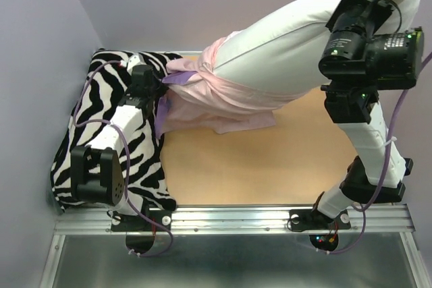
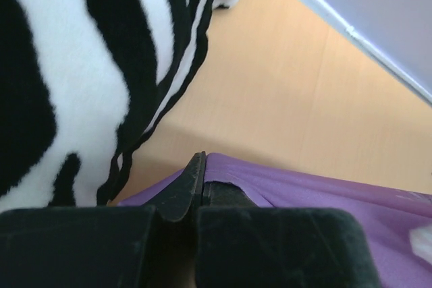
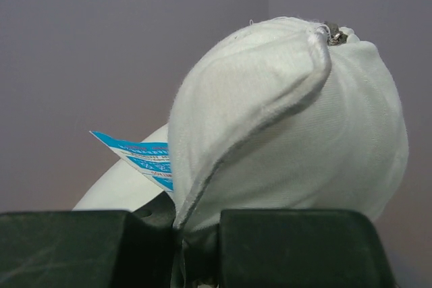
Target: Remove the pillowcase from the pillow
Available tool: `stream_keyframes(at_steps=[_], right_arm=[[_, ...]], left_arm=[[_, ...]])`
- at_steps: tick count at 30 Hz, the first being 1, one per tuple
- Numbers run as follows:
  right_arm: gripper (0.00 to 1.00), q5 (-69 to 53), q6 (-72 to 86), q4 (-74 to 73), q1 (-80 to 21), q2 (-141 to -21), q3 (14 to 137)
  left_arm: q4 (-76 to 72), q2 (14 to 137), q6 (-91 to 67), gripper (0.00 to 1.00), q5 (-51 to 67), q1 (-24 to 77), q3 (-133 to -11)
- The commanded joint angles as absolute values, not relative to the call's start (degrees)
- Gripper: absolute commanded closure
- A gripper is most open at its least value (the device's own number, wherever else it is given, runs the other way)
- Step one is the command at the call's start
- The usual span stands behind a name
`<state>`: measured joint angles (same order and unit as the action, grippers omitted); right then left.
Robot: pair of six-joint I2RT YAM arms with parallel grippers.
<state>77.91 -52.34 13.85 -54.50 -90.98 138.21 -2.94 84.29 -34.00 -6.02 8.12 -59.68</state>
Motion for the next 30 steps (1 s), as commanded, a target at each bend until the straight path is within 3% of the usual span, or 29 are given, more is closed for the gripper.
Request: stream_keyframes(at_steps=[1, 9, 16, 23, 30], right_arm=[[0.99, 70.14, -58.01, 25.31, -53.35, -81.39, 141.42], [0.99, 70.40, -57.92, 26.10, -53.44, -80.16, 141.07], [0.99, 77.58, -57.04, 26.02, -53.35, -77.87, 122.01], [0.99, 86.13, -56.08, 26.10, -53.44, -74.27, 95.77], [0.99, 88.77, -50.11, 26.37, -53.61, -78.91, 79.65]], left_arm=[[4.57, 87.89, -30.15, 1.00, -17.58, 3.78, -65.02], [8.52, 96.33, -28.92, 1.00, -14.86, 3.25, -74.70], [11.42, 84.14, -24.10, 1.00, -14.15, 6.49, -79.00], [29.22, 78.22, -13.63, 1.00, -29.94, 27.28, -94.90], [35.07, 77.08, -13.53, 1.00, -32.87, 36.56, -99.32]])
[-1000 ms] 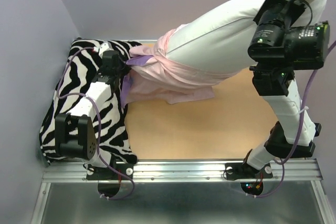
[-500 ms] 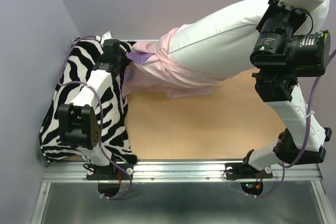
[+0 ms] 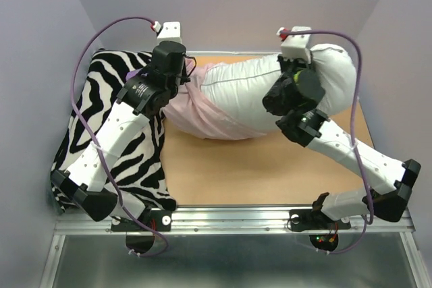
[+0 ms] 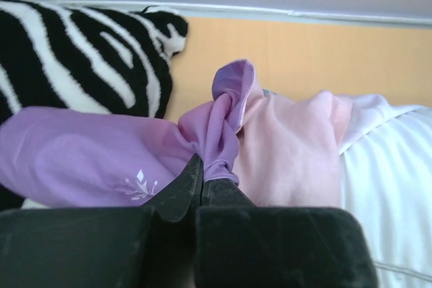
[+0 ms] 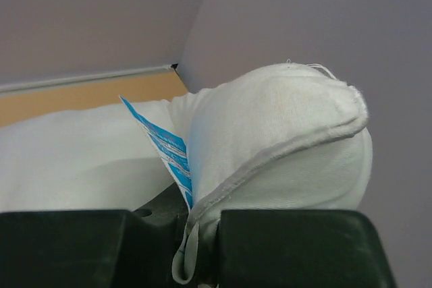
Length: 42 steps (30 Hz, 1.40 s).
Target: Remove the pillowcase from the pillow
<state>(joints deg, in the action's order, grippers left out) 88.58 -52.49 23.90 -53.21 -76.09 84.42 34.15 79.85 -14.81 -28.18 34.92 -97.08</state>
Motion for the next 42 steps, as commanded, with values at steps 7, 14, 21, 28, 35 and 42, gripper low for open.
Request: stream_keyframes(at_steps=[7, 14, 21, 28, 35, 42], right_arm=[[0.99, 42.58, 16.44, -48.16, -42.18, -92.62, 107.24], [0.99, 16.02, 20.38, -38.59, -27.53, -93.86, 94.67], [0.99, 5.91, 26.28, -29.98, -15.04, -101.94, 85.34], [0.31, -1.76, 25.84, -17.59, -10.46, -105.47, 84.63], [0.02, -4.49, 24.61, -15.56, -10.46, -99.94, 91.05], [0.00, -2.99, 24.08, -13.45, -10.46, -94.84, 92.11]], left_arm=[[31.65, 76.47, -12.31, 1.00, -30.85, 37.00, -93.78], [29.09, 79.36, -10.63, 1.00, -26.55, 35.86, -93.60], [23.47, 88.49, -10.19, 1.00, -16.28, 29.11, -93.51], [24.09, 99.84, -10.28, 0.85, -13.89, 23.47, -103.18], [14.62, 97.22, -9.14, 0.53, -13.88, 22.76, -103.10], [8.00, 90.53, -8.35, 0.35, -18.89, 22.59, -108.01]])
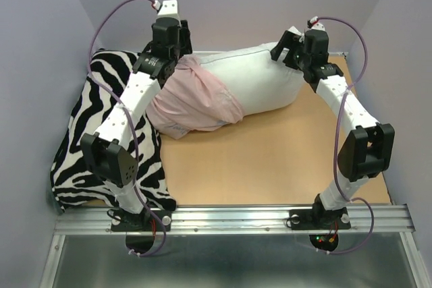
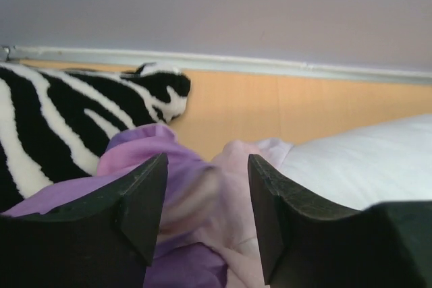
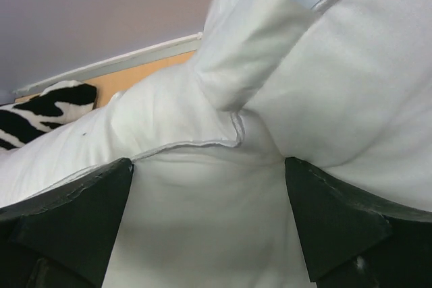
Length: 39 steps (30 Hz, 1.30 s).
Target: Remove the pillowcase from the pillow
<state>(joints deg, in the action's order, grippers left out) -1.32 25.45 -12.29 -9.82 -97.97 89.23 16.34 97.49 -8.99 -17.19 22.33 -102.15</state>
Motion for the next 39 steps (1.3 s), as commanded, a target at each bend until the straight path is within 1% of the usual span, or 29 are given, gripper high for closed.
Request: stream_keyframes(at_steps=[1, 4, 7, 13, 17, 18, 20, 23, 25, 26, 29, 32, 33, 36, 39], right_arm=[[0.00, -3.08, 24.08, -13.27, -10.46, -94.40, 91.94], [0.00, -2.20, 24.43, -12.22, -10.46, -92.12, 90.62], [0.00, -2.46, 24.52, -10.81, -10.37, -90.88, 89.38], [0.00, -4.48, 24.34, -8.44, -10.37, -89.56, 90.44], [0.00, -6.15, 25.75, -8.61, -10.37, -89.48, 91.23], [0.00, -7.11, 26.45, -8.70, -10.63, -88.60, 89.75], [0.00, -5.81, 26.54, -8.88, -11.77, -86.15, 88.08], [0.00, -6.33, 26.98, -10.10, -12.04, -84.12, 85.87], [0.00, -6.68, 27.42, -11.07, -12.48, -81.40, 83.77], [0.00, -6.94, 27.60, -10.99, -12.92, -80.34, 80.98], [0.00, -7.12, 28.04, -10.90, -13.80, -76.74, 76.57], [0.00, -8.52, 28.21, -10.72, -14.67, -74.80, 70.07], [0.00, -8.70, 28.30, -10.29, -14.94, -74.19, 70.05], [0.00, -8.53, 28.83, -7.48, -16.43, -71.64, 62.08], [0.00, -9.66, 29.18, -4.76, -16.61, -70.49, 58.46]], left_arm=[[7.91, 89.22, -8.35, 0.32, -18.98, 22.76, -108.28], [7.30, 86.41, -8.35, 0.32, -21.26, 24.87, -106.10], [7.03, 80.79, -9.49, 0.32, -23.82, 27.24, -100.56], [12.29, 73.75, -19.50, 0.32, -29.09, 33.47, -87.91], [13.98, 65.32, -28.28, 0.33, -29.97, 39.80, -74.04], [13.63, 64.08, -31.35, 0.33, -30.41, 40.68, -67.74], [13.10, 60.84, -36.44, 0.34, -30.94, 42.88, -59.73], [9.60, 57.49, -40.24, 0.34, -28.83, 44.55, -51.45], [7.74, 56.52, -42.28, 0.33, -28.30, 45.09, -48.27], [4.43, 55.99, -42.88, 0.33, -27.95, 45.09, -45.55], [0.36, 58.17, -43.24, 0.32, -27.16, 45.09, -43.33], [-0.95, 63.80, -44.38, 0.32, -26.54, 45.09, -44.56], [-1.31, 64.85, -44.82, 0.31, -26.46, 45.09, -44.56], [-5.35, 67.14, -45.18, 0.31, -26.89, 45.09, -43.25], [-6.07, 69.69, -45.35, 0.31, -26.81, 45.00, -44.03]])
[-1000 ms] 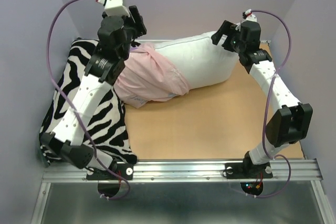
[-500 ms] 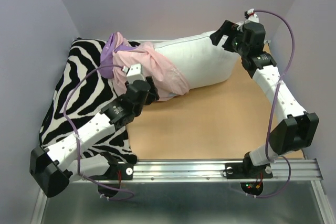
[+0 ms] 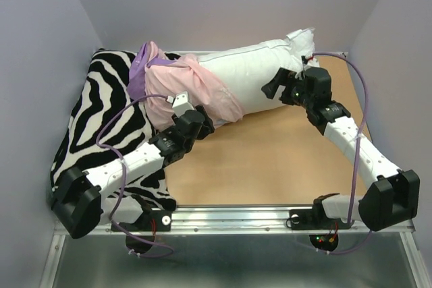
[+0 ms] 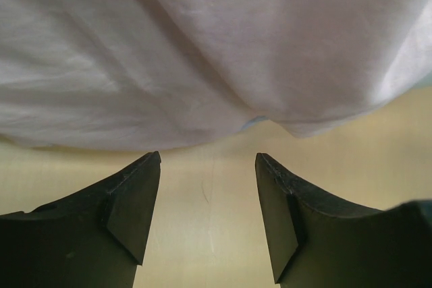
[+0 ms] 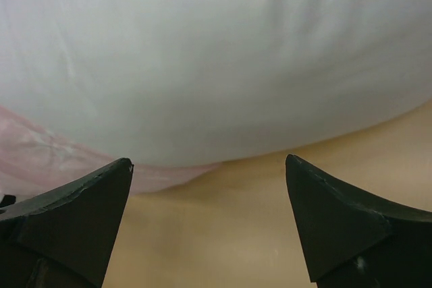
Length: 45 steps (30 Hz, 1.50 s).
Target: Remove the pillowcase from the pillow
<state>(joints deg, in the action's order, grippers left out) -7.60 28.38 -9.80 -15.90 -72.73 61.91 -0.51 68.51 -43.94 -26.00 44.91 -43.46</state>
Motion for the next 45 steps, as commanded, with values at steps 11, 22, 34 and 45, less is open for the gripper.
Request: stream_keyframes(at_steps=[11, 22, 34, 45], right_arm=[[0.00, -14.15, 31.73, 12.66, -16.70, -72.86, 46.32], [0.00, -13.89, 33.05, 21.80, -16.70, -78.13, 44.30], [0.00, -11.69, 34.01, 24.52, -16.61, -80.86, 41.31], [0.00, -7.48, 45.52, 32.25, -16.61, -84.20, 39.03]], left_arm=[[-5.89, 76.55, -47.37, 0.10, -31.90, 44.65, -44.82], [-8.26, 81.38, -40.26, 0.74, -36.12, 43.16, -50.53], [-4.75, 72.61, -34.02, 1.00, -27.69, 43.94, -53.61], [7.03, 66.89, -30.15, 1.00, -20.04, 47.20, -63.19]])
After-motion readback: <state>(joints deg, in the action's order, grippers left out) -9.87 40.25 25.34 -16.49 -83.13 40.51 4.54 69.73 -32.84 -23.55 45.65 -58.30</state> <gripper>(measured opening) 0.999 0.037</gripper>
